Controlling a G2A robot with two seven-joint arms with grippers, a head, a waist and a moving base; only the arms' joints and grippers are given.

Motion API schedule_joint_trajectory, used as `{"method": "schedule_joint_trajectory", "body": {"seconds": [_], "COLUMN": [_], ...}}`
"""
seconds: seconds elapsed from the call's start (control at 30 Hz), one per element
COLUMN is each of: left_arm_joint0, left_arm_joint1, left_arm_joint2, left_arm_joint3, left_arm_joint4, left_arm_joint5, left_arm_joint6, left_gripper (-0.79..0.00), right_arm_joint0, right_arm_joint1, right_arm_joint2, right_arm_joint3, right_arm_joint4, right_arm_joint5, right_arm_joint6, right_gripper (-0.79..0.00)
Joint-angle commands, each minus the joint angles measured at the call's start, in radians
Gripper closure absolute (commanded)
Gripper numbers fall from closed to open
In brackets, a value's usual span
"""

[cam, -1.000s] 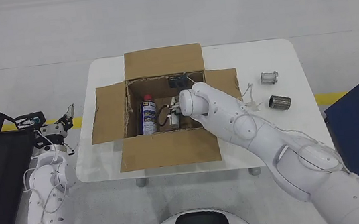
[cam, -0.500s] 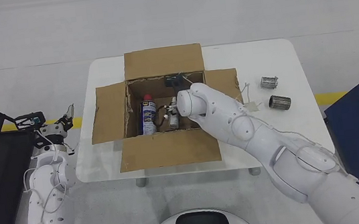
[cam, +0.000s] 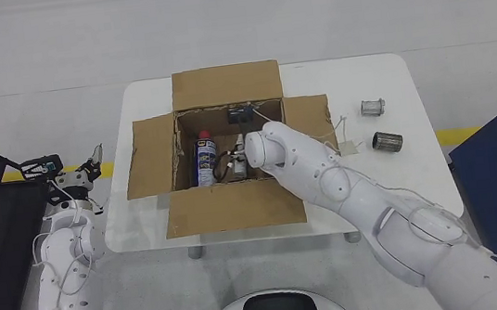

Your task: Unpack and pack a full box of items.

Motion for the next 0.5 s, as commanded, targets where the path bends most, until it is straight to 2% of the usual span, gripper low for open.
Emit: {"method": "schedule_joint_trajectory", "body": {"seconds": [0.0, 0.1, 0.2, 0.27, 0.4, 0.47], "left_arm_joint0": [0.000, 0.000, 0.000, 0.000, 0.000, 0.000], "left_arm_joint1": [0.000, 0.000, 0.000, 0.000, 0.000, 0.000], "left_arm_joint2": [0.000, 0.000, 0.000, 0.000, 0.000, 0.000], "left_arm_joint3": [0.000, 0.000, 0.000, 0.000, 0.000, 0.000], "left_arm_joint4": [0.000, 0.000, 0.000, 0.000, 0.000, 0.000], "left_arm_joint5": [0.000, 0.000, 0.000, 0.000, 0.000, 0.000], "left_arm_joint6": [0.000, 0.000, 0.000, 0.000, 0.000, 0.000], "left_gripper": [-0.785, -0.785, -0.785, -0.785, -0.785, -0.785], "right_arm_joint0": [0.002, 0.004, 0.007, 0.011, 0.018, 0.022], "right_arm_joint1": [-0.005, -0.014, -0.023, -0.028, -0.036, -0.034], "right_arm_joint2": [-0.005, -0.012, -0.015, -0.013, 0.002, 0.016], "right_arm_joint3": [0.003, 0.010, 0.020, 0.030, 0.047, 0.048], "right_arm_joint4": [-0.012, -0.029, -0.041, -0.043, -0.032, -0.024], "right_arm_joint5": [0.007, 0.022, 0.037, 0.046, 0.046, 0.029], "right_arm_joint6": [0.005, 0.010, 0.015, 0.019, 0.030, 0.040], "right_gripper": [-0.385, -0.369, -0.305, -0.234, 0.000, 0.000]}}
